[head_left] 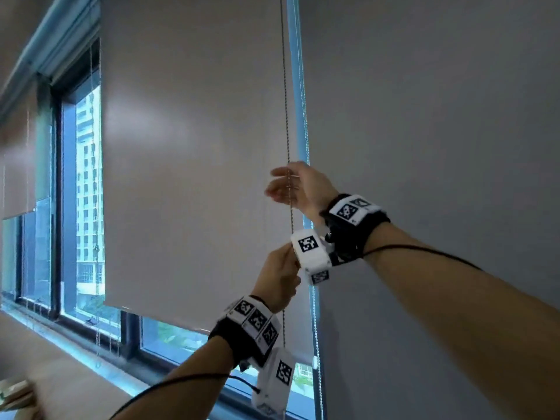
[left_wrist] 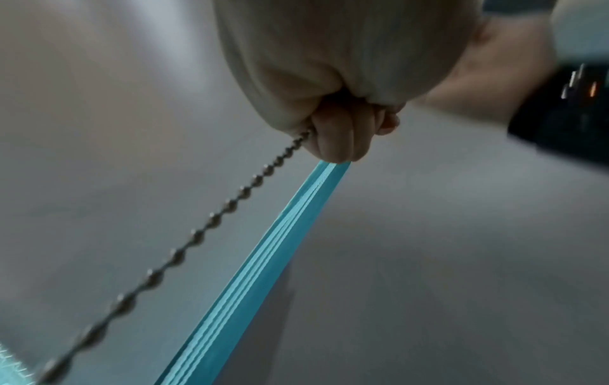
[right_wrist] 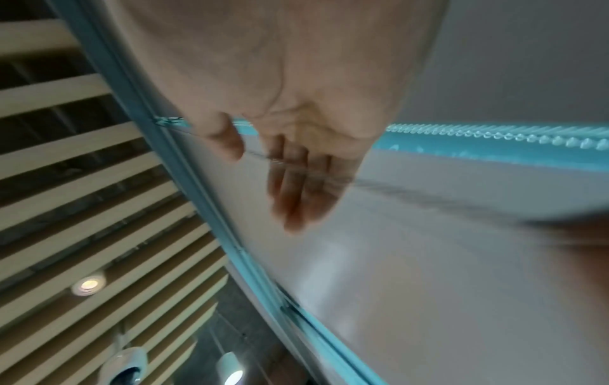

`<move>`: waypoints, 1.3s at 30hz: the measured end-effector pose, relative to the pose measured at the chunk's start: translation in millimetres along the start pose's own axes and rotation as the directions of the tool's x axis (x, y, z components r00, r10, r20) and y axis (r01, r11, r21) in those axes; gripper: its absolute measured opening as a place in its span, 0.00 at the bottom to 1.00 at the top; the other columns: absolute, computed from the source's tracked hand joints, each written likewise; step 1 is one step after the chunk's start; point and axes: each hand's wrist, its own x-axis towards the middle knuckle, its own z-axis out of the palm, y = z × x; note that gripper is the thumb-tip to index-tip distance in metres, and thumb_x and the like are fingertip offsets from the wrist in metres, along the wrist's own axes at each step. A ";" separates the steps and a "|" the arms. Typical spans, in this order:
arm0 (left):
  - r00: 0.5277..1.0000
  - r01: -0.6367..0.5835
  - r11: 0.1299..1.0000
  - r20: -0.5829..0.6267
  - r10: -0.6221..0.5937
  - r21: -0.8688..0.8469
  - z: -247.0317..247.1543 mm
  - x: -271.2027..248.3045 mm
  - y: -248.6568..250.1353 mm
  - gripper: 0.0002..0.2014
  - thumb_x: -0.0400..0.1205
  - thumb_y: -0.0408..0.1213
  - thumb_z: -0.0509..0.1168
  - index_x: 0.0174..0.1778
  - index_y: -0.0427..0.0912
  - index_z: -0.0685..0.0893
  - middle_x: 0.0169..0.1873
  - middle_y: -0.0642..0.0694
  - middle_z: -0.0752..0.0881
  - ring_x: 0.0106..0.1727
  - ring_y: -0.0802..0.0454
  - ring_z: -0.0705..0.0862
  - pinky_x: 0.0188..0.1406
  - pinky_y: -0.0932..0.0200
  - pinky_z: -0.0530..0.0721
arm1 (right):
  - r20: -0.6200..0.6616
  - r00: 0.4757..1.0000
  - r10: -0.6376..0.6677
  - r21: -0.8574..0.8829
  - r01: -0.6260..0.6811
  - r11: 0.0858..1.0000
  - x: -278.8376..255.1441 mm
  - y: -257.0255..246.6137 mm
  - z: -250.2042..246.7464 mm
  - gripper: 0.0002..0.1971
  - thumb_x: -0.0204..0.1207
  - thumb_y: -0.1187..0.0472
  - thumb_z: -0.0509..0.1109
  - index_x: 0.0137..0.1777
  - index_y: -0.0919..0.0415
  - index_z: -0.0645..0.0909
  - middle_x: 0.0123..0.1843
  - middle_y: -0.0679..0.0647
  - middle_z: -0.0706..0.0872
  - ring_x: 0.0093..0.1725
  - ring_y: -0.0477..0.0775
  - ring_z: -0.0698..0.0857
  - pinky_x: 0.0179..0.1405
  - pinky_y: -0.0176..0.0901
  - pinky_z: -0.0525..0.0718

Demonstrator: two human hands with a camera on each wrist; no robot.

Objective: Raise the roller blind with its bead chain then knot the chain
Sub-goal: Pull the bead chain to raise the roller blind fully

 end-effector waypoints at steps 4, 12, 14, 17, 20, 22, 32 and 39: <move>0.983 0.046 0.991 0.173 -0.067 0.123 -9.2 -9.4 -17.6 0.08 0.68 0.32 0.60 0.27 0.51 0.75 0.18 0.56 0.79 0.18 0.65 0.75 0.24 0.69 0.74 | -0.092 0.966 -0.243 -0.370 0.194 0.909 9.4 28.1 17.3 0.20 0.85 0.56 0.53 0.30 0.57 0.69 0.23 0.52 0.65 0.12 0.41 0.63 0.13 0.33 0.61; 0.997 -0.033 0.954 0.055 0.051 -0.299 -47.0 66.1 122.3 0.19 0.87 0.41 0.47 0.62 0.35 0.77 0.43 0.35 0.86 0.42 0.42 0.85 0.45 0.52 0.83 | 0.150 0.986 -0.075 -0.479 0.139 0.867 -49.5 54.3 10.4 0.16 0.87 0.62 0.51 0.36 0.63 0.68 0.22 0.48 0.66 0.15 0.42 0.62 0.16 0.32 0.60; 0.996 -0.091 0.970 -0.042 0.083 -0.226 -38.4 81.1 154.7 0.15 0.88 0.43 0.50 0.59 0.38 0.76 0.33 0.44 0.80 0.29 0.51 0.79 0.30 0.59 0.76 | 0.230 0.973 -0.011 -0.511 0.131 0.850 -67.8 65.0 10.3 0.15 0.86 0.66 0.51 0.37 0.63 0.67 0.24 0.51 0.65 0.16 0.42 0.61 0.15 0.31 0.61; 0.973 -0.194 0.980 -0.130 0.189 -0.029 -32.5 87.0 158.9 0.13 0.86 0.33 0.49 0.44 0.41 0.79 0.22 0.49 0.64 0.16 0.57 0.59 0.21 0.63 0.55 | 0.351 0.918 0.185 -0.525 0.029 0.850 -77.5 83.8 -4.4 0.18 0.87 0.63 0.54 0.33 0.59 0.74 0.25 0.53 0.69 0.17 0.44 0.66 0.16 0.32 0.69; 0.973 -0.210 0.977 -0.094 0.212 0.028 -22.2 66.5 128.6 0.15 0.87 0.32 0.49 0.34 0.43 0.73 0.19 0.52 0.61 0.16 0.57 0.55 0.22 0.65 0.51 | 0.337 0.884 0.324 -0.435 -0.159 0.886 -59.3 69.4 -21.8 0.15 0.82 0.71 0.59 0.38 0.63 0.83 0.35 0.60 0.82 0.27 0.47 0.84 0.34 0.38 0.89; 0.964 -0.242 0.960 -0.079 0.254 0.138 -15.5 51.0 107.1 0.16 0.87 0.34 0.51 0.33 0.47 0.74 0.21 0.53 0.67 0.18 0.58 0.63 0.18 0.65 0.62 | 0.237 0.938 0.254 -0.198 -0.209 0.958 -40.4 39.6 -26.1 0.14 0.84 0.70 0.53 0.45 0.66 0.80 0.37 0.58 0.86 0.32 0.49 0.86 0.35 0.37 0.89; 0.982 -0.088 0.974 0.182 0.050 0.208 -32.9 14.2 54.9 0.09 0.76 0.26 0.66 0.36 0.42 0.89 0.24 0.57 0.88 0.30 0.67 0.85 0.34 0.71 0.82 | 0.018 0.949 -0.315 -0.401 0.296 0.867 -0.7 -9.1 22.4 0.19 0.87 0.63 0.52 0.33 0.60 0.73 0.24 0.51 0.68 0.12 0.39 0.66 0.13 0.29 0.63; 0.996 -0.083 0.954 0.002 0.088 -0.287 -57.4 71.3 191.3 0.18 0.88 0.42 0.51 0.66 0.34 0.76 0.46 0.36 0.86 0.46 0.42 0.86 0.46 0.53 0.85 | 0.309 0.945 -0.106 -0.532 0.265 0.804 -66.5 44.9 7.4 0.20 0.89 0.57 0.51 0.34 0.58 0.71 0.24 0.48 0.66 0.15 0.39 0.63 0.17 0.30 0.63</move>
